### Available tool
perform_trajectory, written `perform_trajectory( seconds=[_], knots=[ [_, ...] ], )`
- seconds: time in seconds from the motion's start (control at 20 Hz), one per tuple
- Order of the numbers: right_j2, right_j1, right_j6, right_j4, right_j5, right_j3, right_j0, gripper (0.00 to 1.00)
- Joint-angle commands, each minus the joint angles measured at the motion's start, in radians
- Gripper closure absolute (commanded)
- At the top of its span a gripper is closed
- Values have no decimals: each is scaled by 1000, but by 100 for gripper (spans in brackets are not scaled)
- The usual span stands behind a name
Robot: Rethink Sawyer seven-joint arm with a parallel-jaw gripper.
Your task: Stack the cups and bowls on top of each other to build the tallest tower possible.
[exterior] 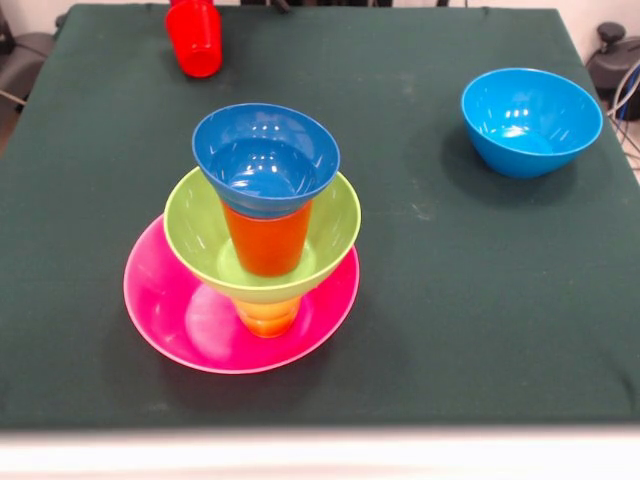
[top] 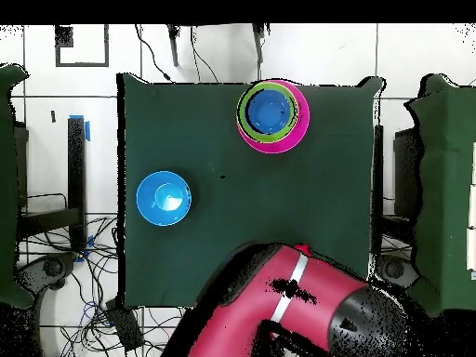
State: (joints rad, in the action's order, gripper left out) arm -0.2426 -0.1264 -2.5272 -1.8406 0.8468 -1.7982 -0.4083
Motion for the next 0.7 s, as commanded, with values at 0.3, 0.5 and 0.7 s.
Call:
perform_trajectory(
  seconds=[0.3, 0.5, 0.7],
  knots=[
    [125, 275, -11, 106, -270, 356, 56, 0],
    [102, 301, 14, 130, -260, 384, 66, 0],
    [80, 323, 32, 138, -236, 409, 76, 0]
  ],
)
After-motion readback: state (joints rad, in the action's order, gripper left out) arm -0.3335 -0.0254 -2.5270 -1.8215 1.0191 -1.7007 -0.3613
